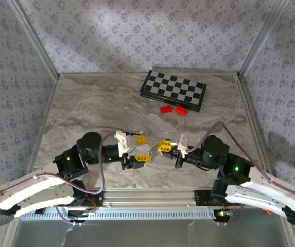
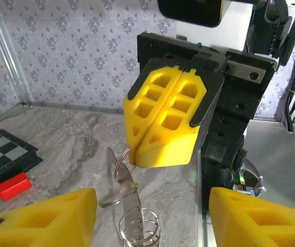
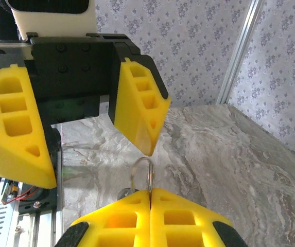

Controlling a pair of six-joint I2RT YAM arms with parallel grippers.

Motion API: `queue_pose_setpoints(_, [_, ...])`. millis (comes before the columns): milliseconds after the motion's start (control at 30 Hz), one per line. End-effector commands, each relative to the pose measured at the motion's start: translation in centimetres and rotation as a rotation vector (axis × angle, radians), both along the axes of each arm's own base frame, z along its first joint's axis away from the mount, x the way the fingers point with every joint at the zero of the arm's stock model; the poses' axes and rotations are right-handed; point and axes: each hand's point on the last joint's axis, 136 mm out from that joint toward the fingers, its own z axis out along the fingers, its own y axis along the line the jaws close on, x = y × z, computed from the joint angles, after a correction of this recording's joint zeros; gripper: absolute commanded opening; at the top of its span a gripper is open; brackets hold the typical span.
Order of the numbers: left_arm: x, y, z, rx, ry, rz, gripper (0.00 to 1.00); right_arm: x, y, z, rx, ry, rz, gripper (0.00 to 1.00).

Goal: Put the keys on the keyring

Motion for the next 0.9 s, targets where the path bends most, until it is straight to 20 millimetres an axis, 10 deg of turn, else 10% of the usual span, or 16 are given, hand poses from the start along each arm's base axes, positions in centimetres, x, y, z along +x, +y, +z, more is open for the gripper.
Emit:
queue_pose_setpoints(0, [0.3, 0.2, 0.2, -0.005, -0.001, 0.024, 0.63, 0.1, -0.4, 2.7, 0.055, -0.039, -0.014, 0.00])
queue_pose_setpoints(233, [0.6, -0.1, -0.3, 0.030, -0.019, 0.027, 0.77, 0.2, -0.5, 2.7, 0.051, -0.032, -0.025, 0.00])
queue_pose_setpoints(467, [0.5, 0.9, 0.7, 0.072, -0.054, 0.044, 0.52, 0.3, -0.6, 2.0, -0.018, -0.029, -0.027, 0.00])
queue_pose_setpoints(867, [2.0, 0.5, 0.2, 0.204, -0.097, 0.090, 0.42, 0.1, 0.2, 0.1, -0.246, 0.004, -0.004, 0.00])
